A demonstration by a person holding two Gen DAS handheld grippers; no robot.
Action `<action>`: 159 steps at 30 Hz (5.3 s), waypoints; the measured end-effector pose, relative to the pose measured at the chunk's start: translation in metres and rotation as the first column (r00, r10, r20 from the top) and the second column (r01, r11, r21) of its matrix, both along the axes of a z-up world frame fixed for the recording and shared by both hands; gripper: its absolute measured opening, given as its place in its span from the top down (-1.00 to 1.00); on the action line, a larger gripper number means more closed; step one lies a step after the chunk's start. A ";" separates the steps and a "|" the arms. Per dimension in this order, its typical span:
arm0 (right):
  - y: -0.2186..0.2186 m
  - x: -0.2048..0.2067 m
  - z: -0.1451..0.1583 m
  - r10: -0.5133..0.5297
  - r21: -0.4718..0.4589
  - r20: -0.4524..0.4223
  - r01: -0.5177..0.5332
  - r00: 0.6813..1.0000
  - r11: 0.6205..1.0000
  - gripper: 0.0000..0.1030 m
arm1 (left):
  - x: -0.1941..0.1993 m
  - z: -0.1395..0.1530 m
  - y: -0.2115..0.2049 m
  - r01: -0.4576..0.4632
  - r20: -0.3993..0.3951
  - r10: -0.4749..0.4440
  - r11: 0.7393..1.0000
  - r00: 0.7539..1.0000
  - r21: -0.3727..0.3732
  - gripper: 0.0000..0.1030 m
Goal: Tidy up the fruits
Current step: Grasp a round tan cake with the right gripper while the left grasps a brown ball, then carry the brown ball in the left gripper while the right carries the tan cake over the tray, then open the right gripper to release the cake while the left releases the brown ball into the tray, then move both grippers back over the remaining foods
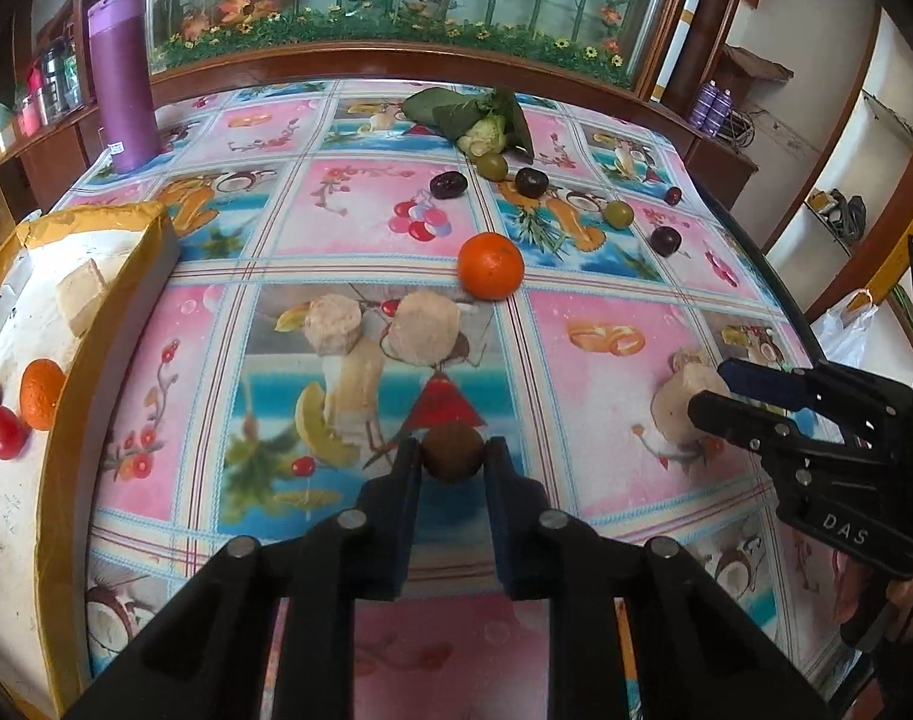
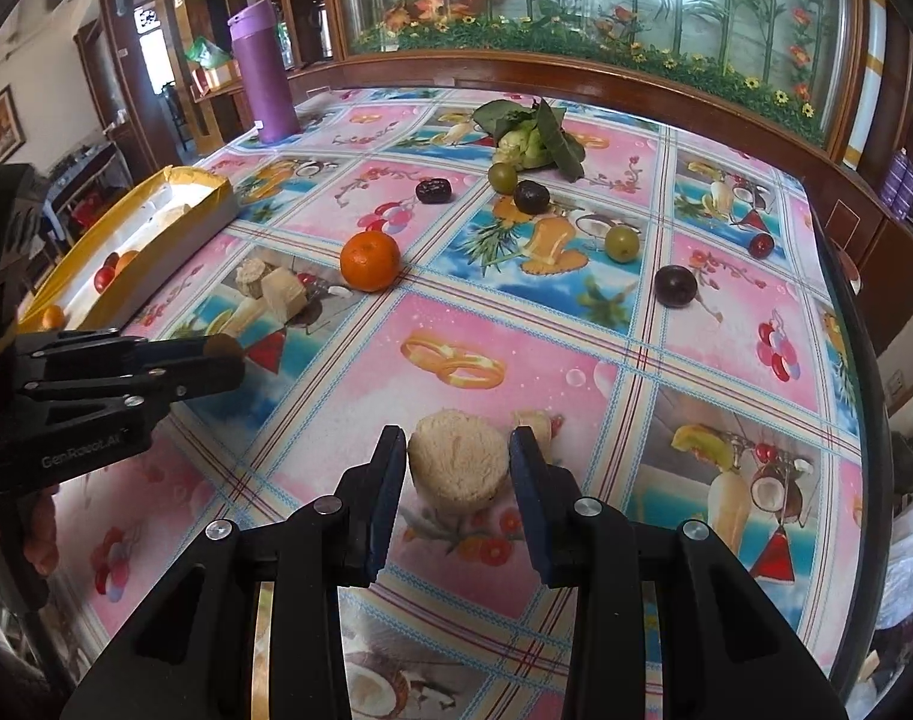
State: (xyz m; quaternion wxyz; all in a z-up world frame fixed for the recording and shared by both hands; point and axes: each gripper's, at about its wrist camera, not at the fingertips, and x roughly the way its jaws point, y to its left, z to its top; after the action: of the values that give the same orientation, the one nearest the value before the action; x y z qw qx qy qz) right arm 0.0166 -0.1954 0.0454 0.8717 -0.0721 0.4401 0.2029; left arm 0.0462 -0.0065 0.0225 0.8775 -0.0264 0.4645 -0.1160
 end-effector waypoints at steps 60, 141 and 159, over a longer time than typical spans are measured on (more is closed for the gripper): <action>0.201 -0.024 0.042 0.261 0.008 0.056 -0.262 0.964 0.965 0.27 | -0.064 0.042 0.206 -0.261 0.081 0.264 0.964 0.961 -0.047 0.54; 0.127 -0.064 0.027 0.029 -0.039 0.025 -0.028 0.999 0.999 -0.29 | -0.042 0.045 0.148 -0.229 0.126 0.213 0.966 0.969 0.122 -0.49; 0.074 0.014 0.016 0.055 0.057 0.003 -0.055 0.998 0.997 -0.33 | -0.019 0.028 0.060 -0.105 0.026 0.102 0.980 0.994 0.171 -0.57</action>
State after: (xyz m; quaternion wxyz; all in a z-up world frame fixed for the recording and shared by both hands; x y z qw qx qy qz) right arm 0.0307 -0.1211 0.0619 0.8678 -0.0595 0.4316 0.2391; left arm 0.0267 0.0531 0.0509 0.8854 0.0261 0.4632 -0.0299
